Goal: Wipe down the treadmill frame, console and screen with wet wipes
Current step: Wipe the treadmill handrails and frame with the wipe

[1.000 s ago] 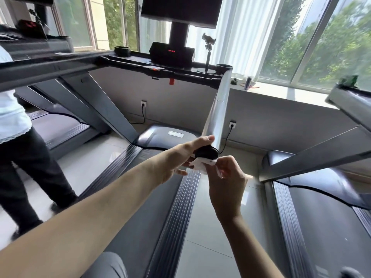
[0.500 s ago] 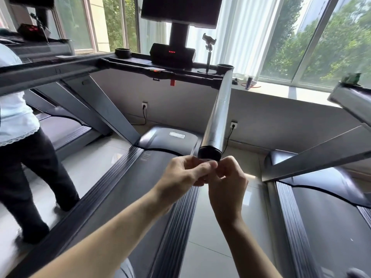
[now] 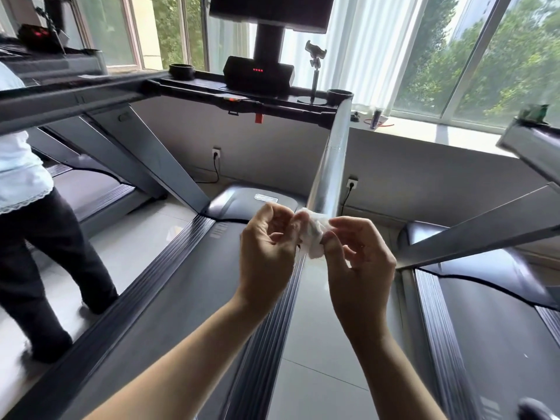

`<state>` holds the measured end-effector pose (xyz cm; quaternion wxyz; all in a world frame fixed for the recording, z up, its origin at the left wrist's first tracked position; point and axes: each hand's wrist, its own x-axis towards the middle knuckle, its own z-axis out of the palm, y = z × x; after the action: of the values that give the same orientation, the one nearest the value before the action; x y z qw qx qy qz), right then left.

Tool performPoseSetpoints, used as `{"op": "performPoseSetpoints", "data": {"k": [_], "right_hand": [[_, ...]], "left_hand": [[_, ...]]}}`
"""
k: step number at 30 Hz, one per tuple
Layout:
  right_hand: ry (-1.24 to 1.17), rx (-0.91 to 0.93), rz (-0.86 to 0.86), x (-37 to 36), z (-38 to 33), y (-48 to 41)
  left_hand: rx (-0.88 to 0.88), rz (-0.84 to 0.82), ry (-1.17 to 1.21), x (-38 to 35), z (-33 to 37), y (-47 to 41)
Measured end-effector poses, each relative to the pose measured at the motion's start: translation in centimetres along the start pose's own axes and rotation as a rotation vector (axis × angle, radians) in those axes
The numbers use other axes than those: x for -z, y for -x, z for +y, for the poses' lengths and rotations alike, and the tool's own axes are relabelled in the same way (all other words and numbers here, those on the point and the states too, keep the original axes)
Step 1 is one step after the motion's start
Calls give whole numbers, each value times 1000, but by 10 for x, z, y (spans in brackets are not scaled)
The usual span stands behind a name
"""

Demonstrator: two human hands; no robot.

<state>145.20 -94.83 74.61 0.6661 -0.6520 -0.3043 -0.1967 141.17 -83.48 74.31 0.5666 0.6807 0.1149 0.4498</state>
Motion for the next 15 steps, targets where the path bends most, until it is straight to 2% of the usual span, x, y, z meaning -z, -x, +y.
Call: {"op": "performPoseSetpoints", "data": {"k": [4,8,12,15], "right_hand": [[-15,-84,15,2,8,-2],[-70,-121,-10,8,10,-5],[-226,-199,-31,16,13,-11],[-305,-284,-66,18,14,-13]], "left_hand": [[-5,95,-1,-12,-11,3],[-159,22,-97,-10,-8,17],[-307,15,-137,-10,-10,10],[-124,24,93,-15,-7,10]]}}
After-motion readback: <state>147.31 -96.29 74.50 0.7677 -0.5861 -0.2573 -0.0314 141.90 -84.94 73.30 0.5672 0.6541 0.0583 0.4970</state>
